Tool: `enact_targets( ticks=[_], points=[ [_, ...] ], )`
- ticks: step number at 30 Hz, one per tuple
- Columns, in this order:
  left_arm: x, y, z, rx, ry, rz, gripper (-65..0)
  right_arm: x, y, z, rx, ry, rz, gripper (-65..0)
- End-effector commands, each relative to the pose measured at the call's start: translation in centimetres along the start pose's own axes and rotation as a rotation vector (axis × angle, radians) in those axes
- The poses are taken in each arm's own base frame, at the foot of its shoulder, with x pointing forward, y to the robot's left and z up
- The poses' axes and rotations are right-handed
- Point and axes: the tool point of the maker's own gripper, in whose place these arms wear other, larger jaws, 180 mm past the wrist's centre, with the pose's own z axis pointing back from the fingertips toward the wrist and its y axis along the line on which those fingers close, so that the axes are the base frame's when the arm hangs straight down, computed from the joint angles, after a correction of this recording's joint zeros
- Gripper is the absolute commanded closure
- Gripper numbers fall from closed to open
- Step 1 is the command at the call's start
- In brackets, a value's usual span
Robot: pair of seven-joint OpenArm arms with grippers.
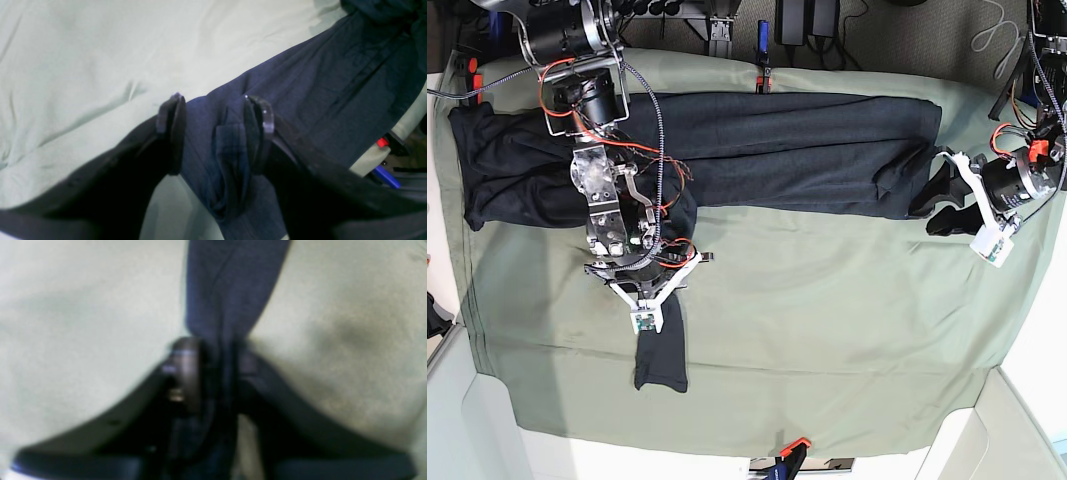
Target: Fold the T-shirt properly
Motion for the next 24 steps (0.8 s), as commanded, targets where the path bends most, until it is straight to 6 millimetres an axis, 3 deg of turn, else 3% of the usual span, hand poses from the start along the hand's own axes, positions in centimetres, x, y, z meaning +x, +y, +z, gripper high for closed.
enact_targets(
  ticks=[1,4,12,18,22,23,24],
  points=[
    [1.5,0.4,0.6,0.004,-0.04,-0.024,-31.0,1.8,0.4,0.3,0.016,-0.03,0.019,-0.5],
    [1.6,0.4,0.6,0.004,-0.041,-0.024,-31.0,1.8,3.0,0.4,0.115,-0.029,0.076,0.0],
    [1.9,0.4,0.6,0.005,-0.053,-0.026,-31.0,2.6,12.6,2.7,0.476,-0.064,0.107,0.0],
    [1.9,0.6,0.6,0.015,-0.055,-0.036,-31.0,1.2,16.2,4.6,0.59,-0.072,0.22,0.0],
    [2.5,0.7,0.6,0.017,-0.081,-0.04,-32.2,-0.2,17.2,5.6,0.615,-0.065,0.237,0.0],
    [2.7,0.7,0.6,0.019,-0.086,-0.043,-33.8,-0.4,17.2,5.7,0.613,-0.061,0.235,-4.1],
    [2.9,0.8,0.6,0.02,-0.092,-0.045,-35.5,-0.4,17.0,5.7,0.605,-0.054,0.235,-14.8]
  ],
)
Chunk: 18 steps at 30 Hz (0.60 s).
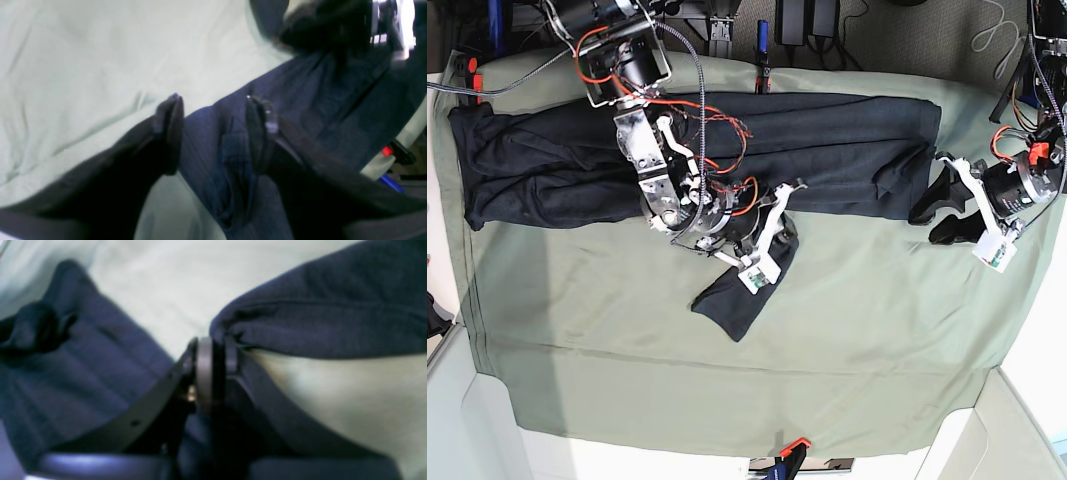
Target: Fold the T-shirt properly
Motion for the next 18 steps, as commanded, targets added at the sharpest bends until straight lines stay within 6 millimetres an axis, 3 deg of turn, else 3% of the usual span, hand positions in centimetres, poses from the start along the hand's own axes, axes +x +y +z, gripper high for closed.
enact_targets(
  ticks=[1,3,4,7,11,18],
  points=[
    [2.0,0.5,0.5,0.006,-0.054,-0.029,-36.4,2.9,0.0,0.7,-0.003,-0.073,0.021,-24.9],
    [2.4,0.5,0.5,0.006,-0.066,-0.032,-36.4,3.3,-0.2,1.2,-0.015,-0.075,0.037,-37.8],
    [2.6,0.5,0.5,0.006,-0.075,-0.032,-36.4,3.6,-0.2,1.5,-0.02,-0.081,0.046,-39.1],
    [2.6,0.5,0.5,0.006,-0.076,-0.032,-36.4,4.8,-0.7,3.0,-0.051,-0.095,0.087,-39.0],
    [2.6,0.5,0.5,0.006,-0.075,-0.032,-36.4,6.6,-2.8,5.7,-0.186,-0.127,0.131,-39.0],
    [2.7,-0.2,-0.3,-0.019,-0.066,-0.037,-36.4,7.2,-9.4,11.0,-0.51,-0.131,0.138,-39.0]
  ],
)
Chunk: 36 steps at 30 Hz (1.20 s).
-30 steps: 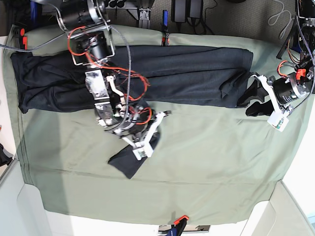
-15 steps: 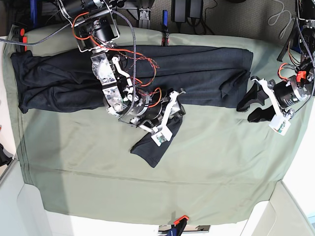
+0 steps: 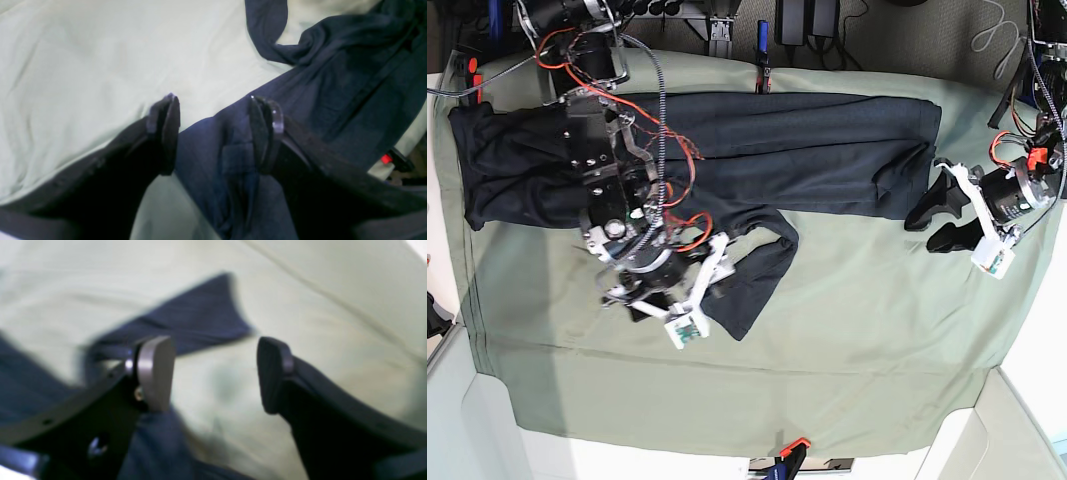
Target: Fold the T-shirt properly
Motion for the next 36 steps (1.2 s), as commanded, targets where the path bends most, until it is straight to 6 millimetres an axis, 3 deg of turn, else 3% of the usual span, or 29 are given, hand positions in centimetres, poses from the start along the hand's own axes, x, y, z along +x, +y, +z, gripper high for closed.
enact_targets(
  ticks=[1,5,9,15,19,24,31,36],
  points=[
    [2.2,-0.1,-0.1,-0.011,-0.057,-0.032,-36.4,1.8,-2.2,0.8,-0.065,-0.054,-0.01,-39.0],
    [3.6,-1.9,-3.2,-0.055,-0.04,-0.138,-36.4,0.2,-8.1,1.8,-0.202,-0.029,-0.09,-39.0],
    [5.5,-3.4,-7.1,-0.088,-0.06,-0.2,-36.4,-2.7,-13.4,3.4,-0.309,0.006,-0.193,-39.0],
    [7.8,-4.5,-14.1,-0.126,-0.067,-0.156,-36.4,-7.9,-17.8,5.8,-0.35,0.059,-0.316,-39.0],
    [9.2,-4.8,-18.0,-0.134,-0.064,-0.109,-36.4,-11.8,-18.8,7.1,-0.377,0.127,-0.33,-39.0],
    [9.8,-5.1,-21.5,-0.141,-0.052,-0.041,-36.4,-14.4,-18.2,7.5,-0.368,0.167,-0.348,-39.0],
    [8.2,-6.9,-24.8,-0.112,-0.009,-0.01,-36.4,-14.4,-17.5,7.4,-0.339,0.158,-0.368,-39.0],
    [7.7,-7.0,-25.3,-0.09,-0.001,0.001,-36.3,-14.4,-17.5,7.4,-0.339,0.16,-0.368,-39.0]
  ],
)
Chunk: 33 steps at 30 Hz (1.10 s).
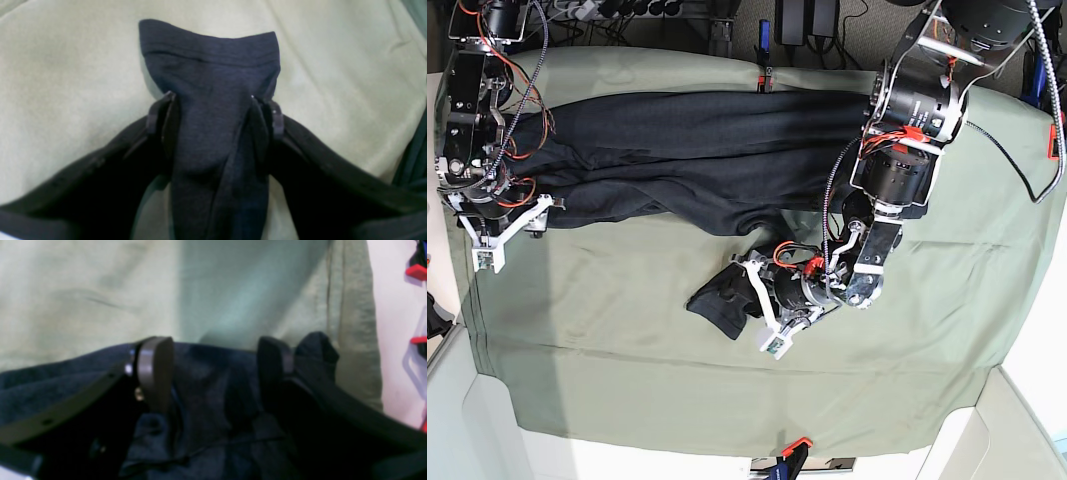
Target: Fold the T-shirt properly
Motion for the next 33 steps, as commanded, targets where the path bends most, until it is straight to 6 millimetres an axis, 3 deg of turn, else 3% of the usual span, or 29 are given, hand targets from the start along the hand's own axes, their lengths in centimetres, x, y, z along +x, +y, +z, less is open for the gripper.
enact_targets(
  ticks=[1,3,6,7,12,15,19,25,29,33],
  points=[
    [2.6,0.7,0.3,0.013,-0.052,-0.015,-36.0,1.8,-0.5,0.5,-0.012,-0.056,0.005,-39.0],
    [2.9,0.9,0.5,0.017,-0.064,-0.018,-28.4,1.8,-0.5,0.5,-0.012,-0.056,0.005,-39.0],
    [3.9,1.5,1.1,0.015,-0.068,-0.042,-1.1,1.9,-0.5,0.5,-0.012,-0.058,0.005,-39.0],
    [4.3,1.4,1.5,-0.007,-0.067,-0.056,0.0,1.9,-0.5,0.5,-0.012,-0.06,0.005,-39.0],
    [7.2,0.4,6.2,-0.094,-0.117,-0.114,0.0,1.9,-0.6,0.5,-0.012,-0.061,0.005,-39.0],
    [7.3,-0.6,10.3,-0.123,-0.123,-0.179,0.0,1.9,-0.6,0.5,-0.012,-0.064,0.005,-39.0],
    [4.5,-1.7,15.2,-0.152,-0.079,-0.26,0.0,2.0,-0.6,0.5,-0.013,-0.065,0.006,-39.0],
    [0.0,-4.9,20.5,-0.163,0.0,-0.39,0.0,2.1,-0.6,0.5,-0.013,-0.075,0.005,-39.0],
    [-3.2,-5.8,22.7,-0.156,0.043,-0.365,0.0,2.1,-0.6,0.5,-0.013,-0.074,0.005,-39.0],
    [-5.8,-4.4,23.6,-0.105,0.095,-0.31,0.0,2.2,-0.6,0.5,-0.013,-0.076,0.005,-39.0]
  ],
)
